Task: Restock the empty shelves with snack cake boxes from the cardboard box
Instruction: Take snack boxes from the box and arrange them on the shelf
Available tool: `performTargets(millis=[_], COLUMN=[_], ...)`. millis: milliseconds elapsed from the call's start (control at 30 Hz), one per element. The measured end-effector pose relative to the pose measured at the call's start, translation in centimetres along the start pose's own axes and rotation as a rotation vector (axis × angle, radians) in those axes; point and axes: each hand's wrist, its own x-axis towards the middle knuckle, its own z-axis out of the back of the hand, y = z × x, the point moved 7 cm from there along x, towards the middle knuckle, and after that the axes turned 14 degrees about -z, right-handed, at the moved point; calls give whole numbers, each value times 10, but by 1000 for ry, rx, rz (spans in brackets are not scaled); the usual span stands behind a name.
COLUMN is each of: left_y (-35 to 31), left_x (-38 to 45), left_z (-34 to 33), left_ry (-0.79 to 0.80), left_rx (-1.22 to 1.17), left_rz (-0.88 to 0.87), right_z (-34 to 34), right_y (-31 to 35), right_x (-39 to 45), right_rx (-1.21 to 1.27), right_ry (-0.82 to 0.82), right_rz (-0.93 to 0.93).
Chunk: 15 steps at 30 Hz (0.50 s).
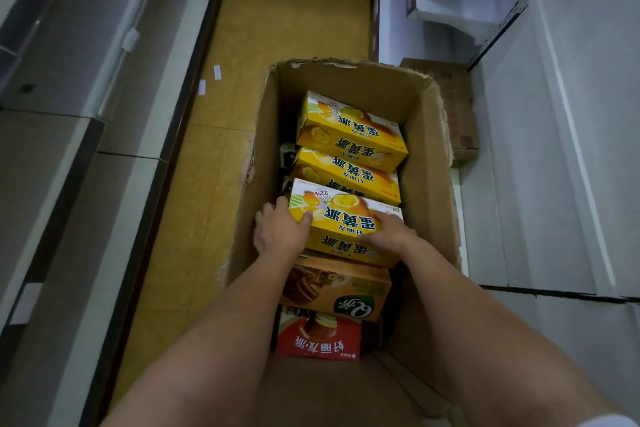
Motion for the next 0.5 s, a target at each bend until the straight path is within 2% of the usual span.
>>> performTargets(millis=[67, 133, 433, 500], left_y=[6, 8, 9, 7], left_x=[-1, -3, -13, -19], left_z=[-14, -21, 6, 16], left_ry=[39, 17, -151, -189], left_rx=[-301, -482, -579, -560], left_rz=[60, 109, 243, 233], right_z=[3, 5, 10, 15], right_y=[-6, -8, -5, -1], right_x=[3, 5, -6, -13], right_rx=[114, 181, 157, 88], right_ry=[22, 34, 87, 45], right_rz=[-39, -59, -44, -17])
